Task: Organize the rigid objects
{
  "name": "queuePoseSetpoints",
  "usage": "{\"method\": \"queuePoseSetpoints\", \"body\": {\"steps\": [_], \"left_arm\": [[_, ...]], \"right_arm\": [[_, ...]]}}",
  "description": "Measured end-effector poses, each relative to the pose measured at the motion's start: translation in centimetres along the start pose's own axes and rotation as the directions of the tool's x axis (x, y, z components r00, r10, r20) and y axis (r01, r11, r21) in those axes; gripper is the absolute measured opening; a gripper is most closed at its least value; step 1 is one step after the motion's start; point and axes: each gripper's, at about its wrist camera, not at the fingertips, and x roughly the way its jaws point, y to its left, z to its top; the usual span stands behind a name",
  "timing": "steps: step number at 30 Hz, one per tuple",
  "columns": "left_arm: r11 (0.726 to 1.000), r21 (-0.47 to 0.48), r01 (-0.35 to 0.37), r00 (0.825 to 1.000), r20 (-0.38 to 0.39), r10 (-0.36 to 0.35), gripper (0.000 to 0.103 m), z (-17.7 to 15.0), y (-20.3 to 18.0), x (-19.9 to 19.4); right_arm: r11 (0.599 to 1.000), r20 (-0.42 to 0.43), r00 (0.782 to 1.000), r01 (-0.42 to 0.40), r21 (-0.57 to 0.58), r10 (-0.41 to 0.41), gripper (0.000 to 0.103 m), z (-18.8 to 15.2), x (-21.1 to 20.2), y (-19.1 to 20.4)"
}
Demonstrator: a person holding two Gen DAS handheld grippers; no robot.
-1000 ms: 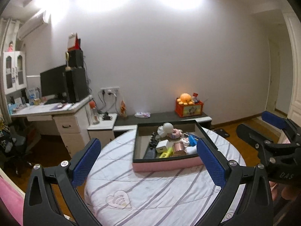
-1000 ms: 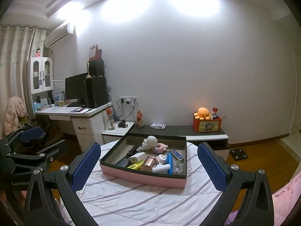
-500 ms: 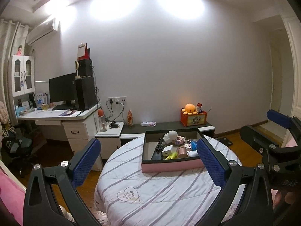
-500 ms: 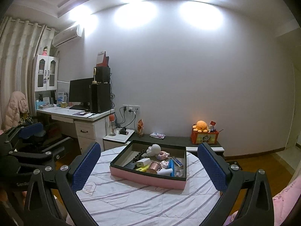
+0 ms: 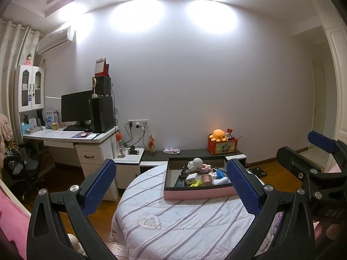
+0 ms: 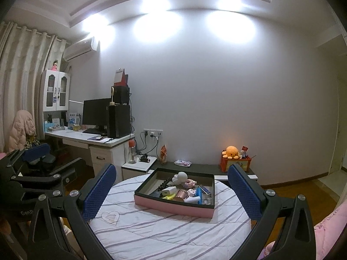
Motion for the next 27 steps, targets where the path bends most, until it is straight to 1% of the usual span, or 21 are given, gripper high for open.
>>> {"method": "queuePoseSetpoints", "body": {"steps": [7, 14, 20, 27], "left_arm": [[1.000, 0.003, -0.010, 1.000, 0.020, 0.010, 0.103, 0.0, 0.0, -2.4], [0.999, 0.021, -0.030, 0.998, 0.064, 0.028, 0.103, 0.4, -0.2, -4.7], [0.999, 0.029, -0.038, 0.995, 0.089, 0.035, 0.103, 0.6, -0.3, -5.9], [0.999, 0.023, -0.040, 0.995, 0.096, 0.038, 0.103, 0.7, -0.1, -6.3]], "right_arm": [[1.000, 0.026, 1.000, 0.001, -0.014, -0.001, 0.103, 0.3, -2.2, 1.0], [1.000, 0.060, 0.998, -0.001, -0.024, 0.003, 0.103, 0.9, -4.2, 1.5], [1.000, 0.083, 0.996, -0.013, -0.014, 0.014, 0.103, 1.1, -5.2, 1.4], [1.000, 0.099, 0.995, -0.010, -0.025, 0.012, 0.103, 1.1, -5.8, 1.8]]}}
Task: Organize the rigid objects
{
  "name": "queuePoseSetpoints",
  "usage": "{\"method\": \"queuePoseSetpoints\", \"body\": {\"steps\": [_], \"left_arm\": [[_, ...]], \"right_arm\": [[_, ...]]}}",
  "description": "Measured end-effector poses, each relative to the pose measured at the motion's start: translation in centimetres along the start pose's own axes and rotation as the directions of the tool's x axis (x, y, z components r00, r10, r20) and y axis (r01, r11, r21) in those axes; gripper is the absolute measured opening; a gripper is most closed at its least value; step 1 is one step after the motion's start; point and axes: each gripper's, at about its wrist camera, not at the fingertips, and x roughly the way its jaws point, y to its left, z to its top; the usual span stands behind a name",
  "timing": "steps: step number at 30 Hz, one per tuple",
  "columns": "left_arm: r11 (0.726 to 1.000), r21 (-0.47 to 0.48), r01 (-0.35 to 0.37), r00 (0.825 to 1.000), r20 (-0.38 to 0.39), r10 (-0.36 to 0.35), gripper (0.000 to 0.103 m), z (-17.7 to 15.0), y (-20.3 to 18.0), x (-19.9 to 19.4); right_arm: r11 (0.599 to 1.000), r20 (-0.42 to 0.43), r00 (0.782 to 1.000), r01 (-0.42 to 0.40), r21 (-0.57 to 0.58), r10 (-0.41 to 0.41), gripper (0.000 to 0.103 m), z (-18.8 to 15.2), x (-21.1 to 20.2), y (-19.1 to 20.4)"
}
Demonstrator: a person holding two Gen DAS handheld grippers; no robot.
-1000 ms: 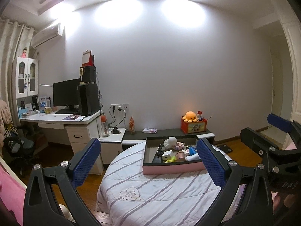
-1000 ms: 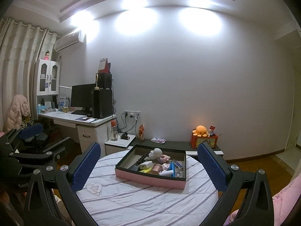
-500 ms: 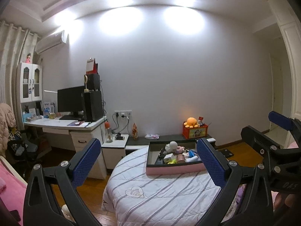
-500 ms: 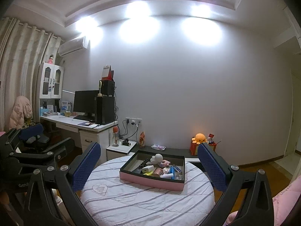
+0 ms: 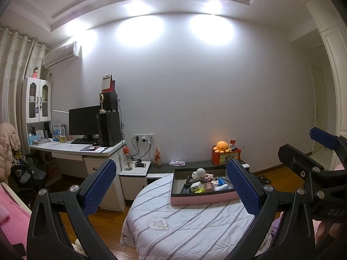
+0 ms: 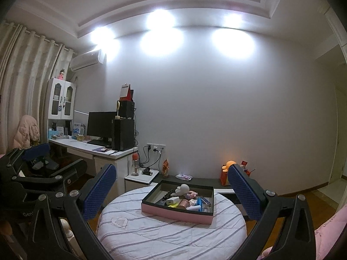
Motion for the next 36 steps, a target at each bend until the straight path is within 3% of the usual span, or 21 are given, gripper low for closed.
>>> {"method": "queuePoseSetpoints", "body": {"steps": [36], "left_arm": [[1.000, 0.012, -0.005, 1.000, -0.006, 0.005, 0.103, -0.17, -0.28, -0.16]], "right_arm": [[1.000, -0.004, 1.000, -0.001, -0.003, 0.001, 0.103, -0.14, -0.29, 0.24]]}}
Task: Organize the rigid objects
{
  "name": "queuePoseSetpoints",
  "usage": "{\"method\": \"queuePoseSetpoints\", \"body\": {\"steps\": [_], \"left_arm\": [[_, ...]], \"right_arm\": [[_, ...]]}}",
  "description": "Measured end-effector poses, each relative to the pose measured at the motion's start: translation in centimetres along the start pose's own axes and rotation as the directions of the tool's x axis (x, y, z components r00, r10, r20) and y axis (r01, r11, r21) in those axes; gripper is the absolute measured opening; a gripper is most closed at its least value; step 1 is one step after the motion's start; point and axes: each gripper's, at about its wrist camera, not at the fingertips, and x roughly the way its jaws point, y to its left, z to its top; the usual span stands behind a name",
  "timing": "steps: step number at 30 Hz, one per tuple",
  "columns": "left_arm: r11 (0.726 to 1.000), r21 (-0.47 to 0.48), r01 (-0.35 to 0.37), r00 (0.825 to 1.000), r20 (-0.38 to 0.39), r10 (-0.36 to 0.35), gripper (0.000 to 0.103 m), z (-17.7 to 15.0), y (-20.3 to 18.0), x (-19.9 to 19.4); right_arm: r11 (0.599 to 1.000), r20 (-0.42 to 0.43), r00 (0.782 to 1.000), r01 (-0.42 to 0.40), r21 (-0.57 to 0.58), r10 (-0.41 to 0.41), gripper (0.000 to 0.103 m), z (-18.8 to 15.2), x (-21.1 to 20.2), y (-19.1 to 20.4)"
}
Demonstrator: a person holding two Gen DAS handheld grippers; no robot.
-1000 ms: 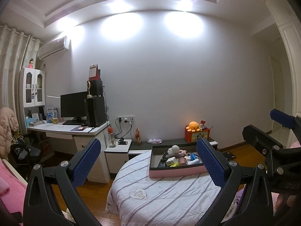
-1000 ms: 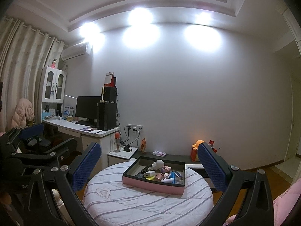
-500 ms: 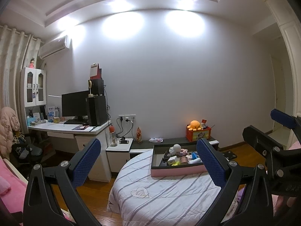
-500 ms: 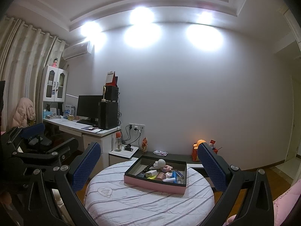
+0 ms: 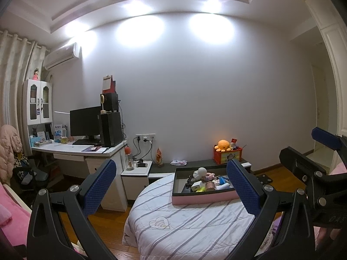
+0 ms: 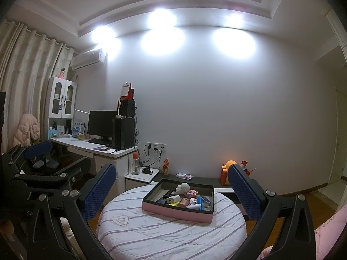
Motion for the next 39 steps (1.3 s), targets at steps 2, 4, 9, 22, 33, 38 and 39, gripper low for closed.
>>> {"method": "queuePoseSetpoints", "body": {"steps": [2, 4, 9, 22, 33, 38, 39], "left_arm": [[1.000, 0.003, -0.001, 1.000, 0.000, 0.001, 0.103, 0.02, -0.04, -0.08], [1.000, 0.007, -0.002, 1.000, -0.001, 0.002, 0.103, 0.03, -0.12, -0.10], [1.000, 0.016, -0.008, 1.000, -0.001, 0.008, 0.103, 0.08, -0.34, -0.12], [1.000, 0.022, -0.002, 1.000, -0.004, 0.002, 0.103, 0.06, -0.49, -0.10], [1.000, 0.023, -0.004, 1.000, -0.005, 0.004, 0.103, -0.06, -0.39, -0.12], [1.000, 0.020, -0.001, 1.000, -0.007, 0.001, 0.103, -0.10, -0.38, -0.14], [1.000, 0.021, -0.001, 1.000, -0.007, 0.002, 0.103, -0.11, -0.38, -0.18]], "right_arm": [[1.000, -0.001, 1.000, 0.001, -0.001, -0.001, 0.103, -0.03, -0.04, 0.00], [1.000, -0.001, 1.000, 0.003, -0.002, -0.003, 0.103, -0.07, -0.12, 0.00], [1.000, -0.002, 1.000, 0.002, 0.001, -0.002, 0.103, -0.21, -0.31, -0.07], [1.000, -0.004, 1.000, 0.004, 0.000, -0.004, 0.103, -0.32, -0.56, -0.35], [1.000, -0.010, 1.000, 0.003, 0.000, -0.003, 0.103, -0.36, -0.75, -0.30], [1.000, -0.010, 1.000, 0.004, -0.005, -0.005, 0.103, -0.29, -0.81, -0.30], [1.000, -0.009, 1.000, 0.007, -0.007, -0.007, 0.103, -0.26, -0.88, -0.22]]}}
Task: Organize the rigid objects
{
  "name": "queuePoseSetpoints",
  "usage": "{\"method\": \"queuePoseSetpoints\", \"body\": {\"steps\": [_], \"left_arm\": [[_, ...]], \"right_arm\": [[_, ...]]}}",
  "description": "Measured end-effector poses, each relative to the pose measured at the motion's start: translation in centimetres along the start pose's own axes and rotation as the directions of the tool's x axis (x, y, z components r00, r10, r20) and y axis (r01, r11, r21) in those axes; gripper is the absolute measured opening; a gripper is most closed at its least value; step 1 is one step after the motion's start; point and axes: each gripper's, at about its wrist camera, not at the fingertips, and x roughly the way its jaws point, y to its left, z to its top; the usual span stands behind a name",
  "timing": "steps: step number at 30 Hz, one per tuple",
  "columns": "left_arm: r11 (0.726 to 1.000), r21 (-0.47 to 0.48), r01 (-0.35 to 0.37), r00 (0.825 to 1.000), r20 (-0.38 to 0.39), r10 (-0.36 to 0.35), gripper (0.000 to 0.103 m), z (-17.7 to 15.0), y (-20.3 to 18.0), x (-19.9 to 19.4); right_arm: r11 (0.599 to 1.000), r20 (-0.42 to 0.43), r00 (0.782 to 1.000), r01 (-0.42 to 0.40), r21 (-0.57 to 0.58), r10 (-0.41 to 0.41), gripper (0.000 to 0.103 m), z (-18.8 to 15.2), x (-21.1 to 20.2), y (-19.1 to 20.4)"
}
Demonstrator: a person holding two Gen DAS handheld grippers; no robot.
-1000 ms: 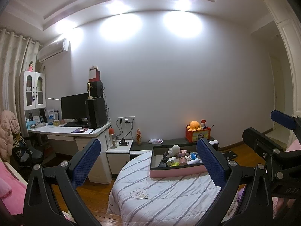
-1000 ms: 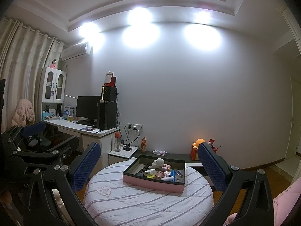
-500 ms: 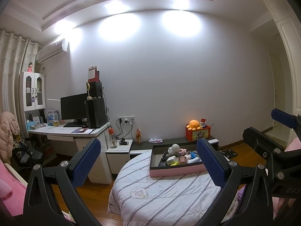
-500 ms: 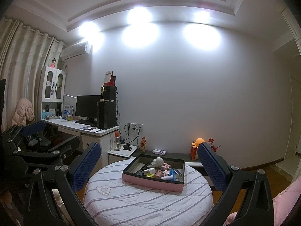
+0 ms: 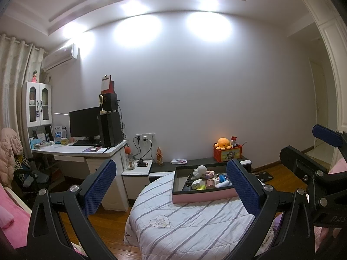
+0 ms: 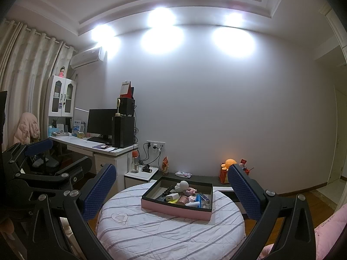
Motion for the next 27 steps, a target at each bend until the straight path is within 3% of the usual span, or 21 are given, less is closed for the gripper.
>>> {"method": "queuePoseSetpoints", "body": {"steps": [27], "left_arm": [[1.000, -0.030, 0.002, 1.000, 0.031, -0.001, 0.103, 0.04, 0.22, 0.00]], "right_arm": [[1.000, 0.024, 1.000, 0.001, -0.020, -0.001, 0.103, 0.58, -0.37, 0.76]]}}
